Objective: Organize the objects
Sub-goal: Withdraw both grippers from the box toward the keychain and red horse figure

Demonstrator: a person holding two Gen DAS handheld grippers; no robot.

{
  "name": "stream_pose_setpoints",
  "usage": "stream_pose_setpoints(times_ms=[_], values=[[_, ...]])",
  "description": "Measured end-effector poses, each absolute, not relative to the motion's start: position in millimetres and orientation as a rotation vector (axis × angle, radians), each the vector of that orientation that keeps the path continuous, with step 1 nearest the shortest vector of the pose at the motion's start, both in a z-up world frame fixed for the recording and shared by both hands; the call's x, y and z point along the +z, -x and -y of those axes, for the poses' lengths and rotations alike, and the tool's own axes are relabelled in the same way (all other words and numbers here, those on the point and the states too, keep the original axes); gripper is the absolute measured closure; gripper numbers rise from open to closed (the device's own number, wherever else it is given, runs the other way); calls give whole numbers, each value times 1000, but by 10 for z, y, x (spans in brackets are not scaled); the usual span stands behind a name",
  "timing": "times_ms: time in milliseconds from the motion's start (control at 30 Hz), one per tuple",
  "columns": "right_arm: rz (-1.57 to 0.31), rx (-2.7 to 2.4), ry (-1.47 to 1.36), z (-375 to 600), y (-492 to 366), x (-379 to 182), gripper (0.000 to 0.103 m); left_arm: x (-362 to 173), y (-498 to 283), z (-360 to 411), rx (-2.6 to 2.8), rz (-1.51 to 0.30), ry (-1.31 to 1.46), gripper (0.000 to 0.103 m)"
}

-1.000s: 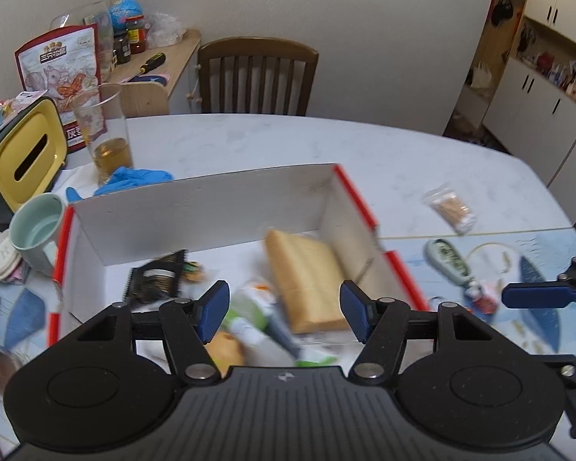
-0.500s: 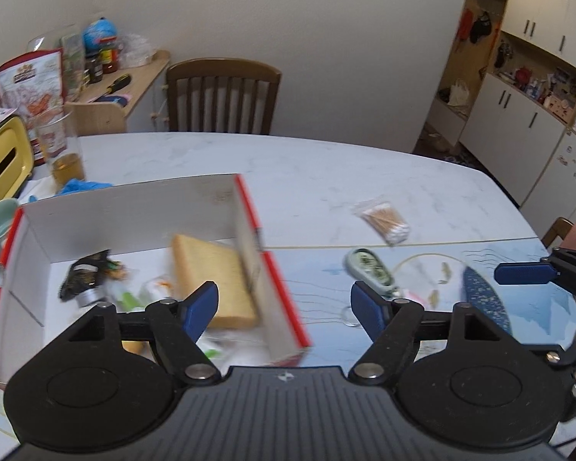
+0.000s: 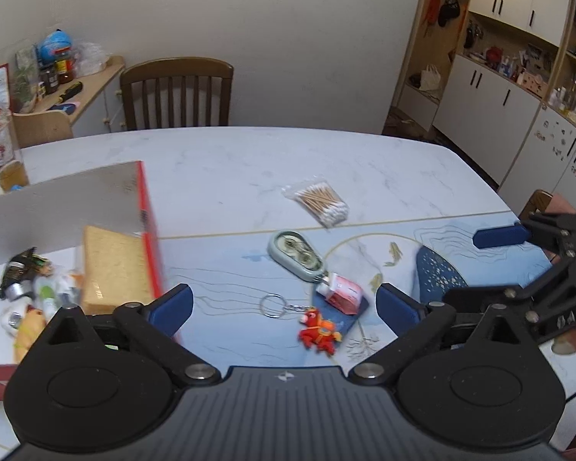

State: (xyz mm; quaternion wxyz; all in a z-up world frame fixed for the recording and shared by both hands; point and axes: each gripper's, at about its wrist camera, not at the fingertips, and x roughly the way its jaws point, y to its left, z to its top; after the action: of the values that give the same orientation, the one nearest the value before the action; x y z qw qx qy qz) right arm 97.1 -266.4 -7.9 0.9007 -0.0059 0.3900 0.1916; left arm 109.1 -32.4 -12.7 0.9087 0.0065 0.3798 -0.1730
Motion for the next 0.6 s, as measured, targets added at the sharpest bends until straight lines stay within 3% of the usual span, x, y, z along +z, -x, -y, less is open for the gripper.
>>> stream_pose_setpoints(times_ms=[600], values=[[-919,416,49,2750,-1442,-556,2,-929,-1136,826,-367,-815,-89,1]])
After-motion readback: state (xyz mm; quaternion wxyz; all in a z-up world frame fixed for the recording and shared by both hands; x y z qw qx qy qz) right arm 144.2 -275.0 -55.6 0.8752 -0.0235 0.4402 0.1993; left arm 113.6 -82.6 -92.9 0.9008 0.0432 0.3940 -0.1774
